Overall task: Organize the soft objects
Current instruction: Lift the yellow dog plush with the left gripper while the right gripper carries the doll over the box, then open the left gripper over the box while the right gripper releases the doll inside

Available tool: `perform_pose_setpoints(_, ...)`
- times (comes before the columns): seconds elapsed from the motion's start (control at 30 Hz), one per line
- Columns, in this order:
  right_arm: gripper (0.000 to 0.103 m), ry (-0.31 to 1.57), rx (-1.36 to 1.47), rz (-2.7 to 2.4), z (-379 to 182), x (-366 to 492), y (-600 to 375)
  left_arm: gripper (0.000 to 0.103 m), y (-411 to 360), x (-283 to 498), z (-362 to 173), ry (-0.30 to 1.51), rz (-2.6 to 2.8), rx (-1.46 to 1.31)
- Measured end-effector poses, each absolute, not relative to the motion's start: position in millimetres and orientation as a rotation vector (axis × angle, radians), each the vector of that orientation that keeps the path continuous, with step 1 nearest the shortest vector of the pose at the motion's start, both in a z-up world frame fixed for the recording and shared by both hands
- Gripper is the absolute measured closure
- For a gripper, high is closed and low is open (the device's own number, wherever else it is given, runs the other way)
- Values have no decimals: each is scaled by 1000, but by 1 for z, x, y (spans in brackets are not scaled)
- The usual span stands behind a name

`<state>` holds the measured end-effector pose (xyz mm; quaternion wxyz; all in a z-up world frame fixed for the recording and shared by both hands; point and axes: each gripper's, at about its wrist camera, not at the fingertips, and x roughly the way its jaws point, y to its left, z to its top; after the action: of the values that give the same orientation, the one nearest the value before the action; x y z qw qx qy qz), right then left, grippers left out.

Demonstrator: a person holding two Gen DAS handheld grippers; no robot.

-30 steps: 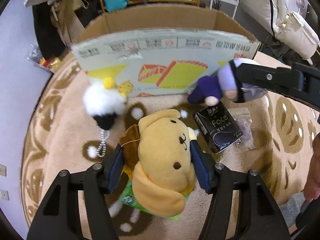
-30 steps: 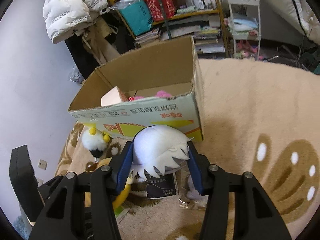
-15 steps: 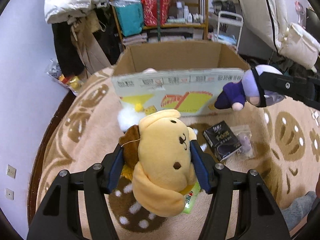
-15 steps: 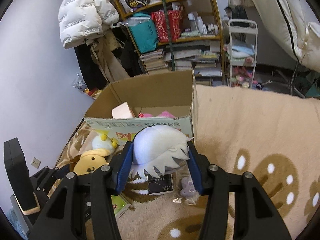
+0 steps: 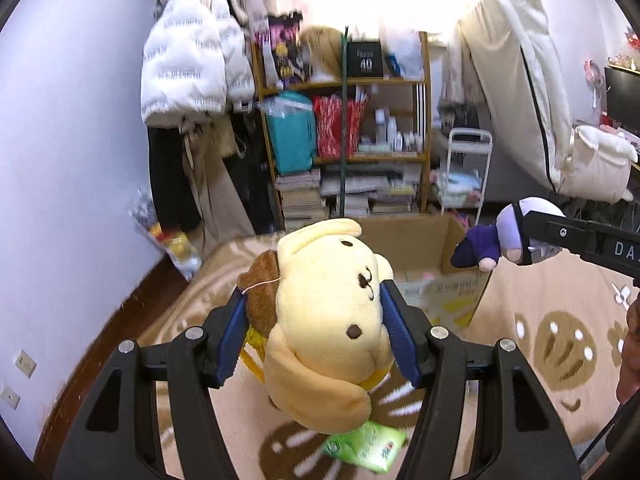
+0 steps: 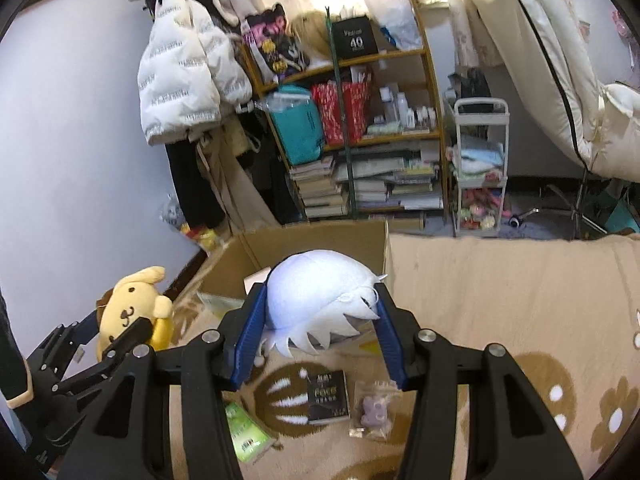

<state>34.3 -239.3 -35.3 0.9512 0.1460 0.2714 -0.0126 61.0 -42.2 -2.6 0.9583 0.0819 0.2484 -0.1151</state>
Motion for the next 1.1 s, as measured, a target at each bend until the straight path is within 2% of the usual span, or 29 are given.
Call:
perform_pose_setpoints(0.67,48,452,192,-60,-23,84,-249,40,-76,124,23,355,-190,207)
perform_pose_setpoints(1.1,47,535,200,-49,-60,118,-249,39,-83,166,-30,512,-218,218)
